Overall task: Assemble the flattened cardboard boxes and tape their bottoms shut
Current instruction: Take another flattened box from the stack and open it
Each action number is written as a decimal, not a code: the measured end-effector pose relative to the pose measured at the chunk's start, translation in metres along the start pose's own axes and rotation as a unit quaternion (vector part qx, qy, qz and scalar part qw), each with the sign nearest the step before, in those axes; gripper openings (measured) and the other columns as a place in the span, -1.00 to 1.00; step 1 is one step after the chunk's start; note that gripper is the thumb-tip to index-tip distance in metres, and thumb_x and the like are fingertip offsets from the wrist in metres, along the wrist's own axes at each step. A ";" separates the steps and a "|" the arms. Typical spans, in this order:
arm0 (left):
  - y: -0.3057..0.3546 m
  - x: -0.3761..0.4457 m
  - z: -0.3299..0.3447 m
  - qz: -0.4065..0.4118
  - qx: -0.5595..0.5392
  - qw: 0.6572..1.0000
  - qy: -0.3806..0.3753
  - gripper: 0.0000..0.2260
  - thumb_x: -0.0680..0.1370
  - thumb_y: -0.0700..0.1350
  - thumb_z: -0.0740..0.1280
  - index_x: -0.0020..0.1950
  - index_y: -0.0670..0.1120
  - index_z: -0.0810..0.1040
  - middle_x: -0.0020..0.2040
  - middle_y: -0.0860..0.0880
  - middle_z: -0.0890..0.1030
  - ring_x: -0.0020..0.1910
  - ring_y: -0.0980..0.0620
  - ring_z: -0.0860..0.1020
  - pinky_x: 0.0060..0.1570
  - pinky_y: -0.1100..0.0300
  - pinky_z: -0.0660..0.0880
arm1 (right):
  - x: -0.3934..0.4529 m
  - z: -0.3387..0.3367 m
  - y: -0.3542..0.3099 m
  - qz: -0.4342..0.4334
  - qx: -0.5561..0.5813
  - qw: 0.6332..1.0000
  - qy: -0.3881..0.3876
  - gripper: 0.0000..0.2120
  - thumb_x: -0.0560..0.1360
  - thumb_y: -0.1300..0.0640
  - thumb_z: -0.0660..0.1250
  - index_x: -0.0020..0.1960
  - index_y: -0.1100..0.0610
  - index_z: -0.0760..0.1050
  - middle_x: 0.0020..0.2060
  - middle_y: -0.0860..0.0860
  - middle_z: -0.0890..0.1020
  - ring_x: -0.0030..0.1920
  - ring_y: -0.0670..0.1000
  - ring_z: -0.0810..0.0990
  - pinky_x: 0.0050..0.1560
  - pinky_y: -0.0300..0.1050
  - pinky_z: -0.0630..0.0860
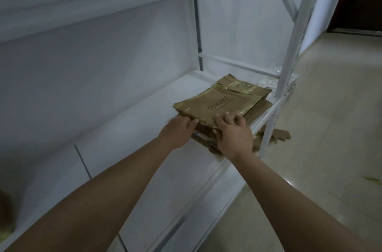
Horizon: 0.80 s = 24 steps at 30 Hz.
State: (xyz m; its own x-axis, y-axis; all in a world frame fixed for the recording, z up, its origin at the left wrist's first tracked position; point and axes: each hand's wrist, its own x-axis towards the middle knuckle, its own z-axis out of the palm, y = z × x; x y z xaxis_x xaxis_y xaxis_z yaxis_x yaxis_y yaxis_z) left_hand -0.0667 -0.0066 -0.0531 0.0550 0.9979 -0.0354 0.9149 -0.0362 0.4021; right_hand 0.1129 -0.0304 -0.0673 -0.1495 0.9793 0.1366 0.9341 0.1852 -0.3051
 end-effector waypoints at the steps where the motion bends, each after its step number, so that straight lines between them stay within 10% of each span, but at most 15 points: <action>1: 0.006 0.003 0.000 -0.024 -0.043 0.999 0.004 -0.52 0.64 0.20 0.01 -0.05 -0.15 0.52 0.02 -0.18 0.57 0.01 -0.16 0.54 0.02 0.01 0.48 | -0.001 -0.001 0.002 -0.002 0.018 1.000 0.009 -0.53 0.63 -0.03 0.15 0.53 -0.03 0.26 0.52 0.04 0.28 0.48 0.29 0.18 0.39 0.14 0.28; 3: 0.020 0.009 0.000 -0.095 -0.210 0.973 0.013 -0.44 0.61 0.25 0.06 0.16 -0.20 0.56 0.10 -0.18 0.60 0.06 -0.15 0.57 0.07 -0.01 0.55 | -0.004 -0.003 0.008 -0.011 0.046 0.998 0.032 -0.57 0.60 0.01 0.24 0.47 0.00 0.37 0.44 0.07 0.41 0.41 0.34 0.30 0.30 0.17 0.40; 8: 0.060 0.015 0.009 -0.241 -0.590 0.770 0.020 -0.67 0.61 -0.15 0.29 0.34 -0.25 0.41 0.20 -0.21 0.55 -0.06 -0.10 0.60 -0.29 0.15 0.62 | -0.013 -0.006 0.024 -0.037 0.029 0.999 0.027 -0.47 0.54 -0.01 0.36 0.47 0.05 0.36 0.44 0.12 0.41 0.41 0.34 0.32 0.28 0.21 0.39; 13: 0.067 0.005 0.007 -0.192 -0.577 0.791 0.066 -0.82 0.62 -0.20 0.26 0.21 -0.19 0.44 0.20 -0.18 0.55 0.04 -0.12 0.59 -0.24 0.15 0.62 | -0.032 -0.019 0.037 -0.021 0.036 0.998 0.052 -0.16 0.45 -0.44 -0.08 0.54 0.07 0.21 0.50 0.09 0.31 0.49 0.23 0.23 0.38 0.18 0.31; 24: 0.025 -0.109 -0.037 -0.201 -0.428 0.832 0.289 -0.70 0.70 -0.01 0.01 0.27 -0.09 0.44 0.09 -0.02 0.50 0.08 -0.03 0.47 0.10 0.07 0.41 | -0.098 -0.058 0.041 -0.005 0.050 0.994 0.101 -0.53 0.62 -0.04 0.17 0.44 0.20 0.31 0.46 0.22 0.31 0.42 0.29 0.27 0.35 0.18 0.29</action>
State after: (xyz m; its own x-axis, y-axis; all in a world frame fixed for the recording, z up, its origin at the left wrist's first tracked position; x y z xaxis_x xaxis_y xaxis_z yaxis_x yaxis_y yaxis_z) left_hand -0.0643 -0.1144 -0.0057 -0.6144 0.7887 0.0228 0.1793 0.1114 0.9775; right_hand 0.1845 -0.1232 -0.0384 -0.0809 0.9428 0.3234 0.8943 0.2120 -0.3941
